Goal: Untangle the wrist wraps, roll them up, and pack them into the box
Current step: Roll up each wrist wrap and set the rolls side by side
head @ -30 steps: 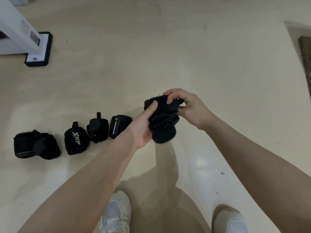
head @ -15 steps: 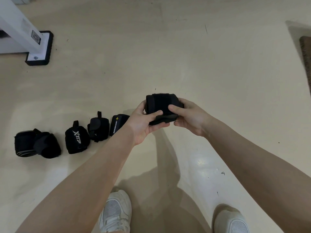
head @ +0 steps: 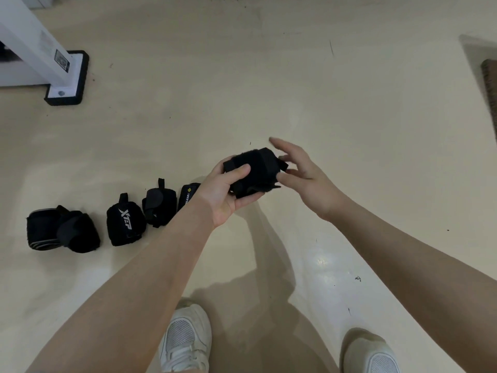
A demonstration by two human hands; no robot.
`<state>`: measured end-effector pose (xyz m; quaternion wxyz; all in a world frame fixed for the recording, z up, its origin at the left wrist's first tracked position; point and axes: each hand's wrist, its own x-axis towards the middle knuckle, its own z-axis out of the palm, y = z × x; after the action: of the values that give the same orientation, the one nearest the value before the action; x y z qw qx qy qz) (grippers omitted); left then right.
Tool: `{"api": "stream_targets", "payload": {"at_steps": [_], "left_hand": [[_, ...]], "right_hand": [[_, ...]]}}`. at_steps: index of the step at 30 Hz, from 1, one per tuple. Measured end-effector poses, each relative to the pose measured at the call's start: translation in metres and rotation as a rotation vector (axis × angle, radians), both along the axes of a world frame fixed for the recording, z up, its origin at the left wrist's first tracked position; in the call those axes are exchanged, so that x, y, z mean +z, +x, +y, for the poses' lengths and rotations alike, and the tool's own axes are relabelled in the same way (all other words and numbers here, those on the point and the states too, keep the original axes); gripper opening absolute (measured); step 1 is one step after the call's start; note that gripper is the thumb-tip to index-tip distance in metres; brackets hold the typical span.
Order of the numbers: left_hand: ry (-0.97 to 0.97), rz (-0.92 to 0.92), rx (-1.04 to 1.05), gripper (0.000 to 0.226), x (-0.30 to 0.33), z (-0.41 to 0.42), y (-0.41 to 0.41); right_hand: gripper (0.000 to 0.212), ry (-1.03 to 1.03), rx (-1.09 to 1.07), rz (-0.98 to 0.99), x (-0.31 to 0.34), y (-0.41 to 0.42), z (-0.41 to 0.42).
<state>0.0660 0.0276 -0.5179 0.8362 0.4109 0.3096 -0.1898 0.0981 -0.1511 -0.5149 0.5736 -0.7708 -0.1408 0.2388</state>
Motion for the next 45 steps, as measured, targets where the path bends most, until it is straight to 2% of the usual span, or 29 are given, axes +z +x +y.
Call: {"api": "stream_targets", "payload": {"at_steps": [3, 5, 7, 11, 14, 18, 21, 24, 29, 31, 34, 37, 40, 42, 45], "left_hand": [[-0.036, 0.042, 0.034, 0.033, -0.001, 0.002, -0.001], [-0.058, 0.050, 0.040, 0.036, -0.001, 0.002, 0.000], [-0.069, 0.057, 0.036, 0.037, 0.000, 0.000, 0.000], [-0.024, 0.061, 0.024, 0.031, 0.001, -0.002, -0.002], [0.017, 0.061, 0.002, 0.025, 0.000, -0.007, -0.006], [-0.041, 0.067, 0.023, 0.023, 0.000, -0.008, -0.008], [-0.057, 0.068, -0.008, 0.021, -0.001, -0.010, -0.011], [-0.085, 0.043, -0.035, 0.025, 0.001, -0.012, -0.011], [0.010, -0.035, -0.096, 0.024, 0.002, -0.005, -0.007], [0.030, -0.032, -0.132, 0.023, -0.001, -0.006, -0.009], [0.016, -0.030, -0.127, 0.033, -0.007, -0.008, -0.013], [0.018, -0.007, -0.130, 0.035, -0.013, -0.006, -0.016], [0.052, 0.005, -0.171, 0.028, -0.017, -0.001, -0.018], [0.065, 0.020, -0.152, 0.025, -0.018, -0.002, -0.019], [0.110, 0.065, -0.053, 0.026, -0.024, -0.013, -0.024]], "right_hand": [[0.056, -0.169, 0.234, -0.267, 0.007, -0.003, 0.002], [0.043, -0.280, 0.255, -0.463, 0.004, -0.006, 0.010], [0.022, -0.348, 0.180, -0.594, 0.002, -0.002, 0.016], [0.007, -0.394, 0.254, -0.558, 0.004, 0.010, 0.016], [0.010, -0.369, 0.258, -0.530, 0.001, 0.010, 0.016], [0.015, -0.311, 0.168, -0.469, -0.001, 0.007, 0.017], [0.025, -0.294, 0.124, -0.338, -0.001, 0.003, 0.015], [0.025, -0.203, 0.067, -0.147, -0.002, 0.000, 0.022], [0.048, 0.136, -0.093, 0.384, -0.001, -0.003, 0.023], [0.040, 0.120, -0.181, 0.451, 0.000, -0.003, 0.024], [0.033, 0.049, -0.269, 0.499, 0.000, 0.000, 0.034], [0.033, 0.018, -0.232, 0.636, -0.004, 0.001, 0.033], [0.029, 0.156, -0.138, 0.802, -0.007, 0.000, 0.023], [0.032, 0.126, -0.142, 0.802, -0.010, -0.003, 0.023], [0.044, 0.005, -0.335, 0.743, -0.022, -0.013, 0.038]]}}
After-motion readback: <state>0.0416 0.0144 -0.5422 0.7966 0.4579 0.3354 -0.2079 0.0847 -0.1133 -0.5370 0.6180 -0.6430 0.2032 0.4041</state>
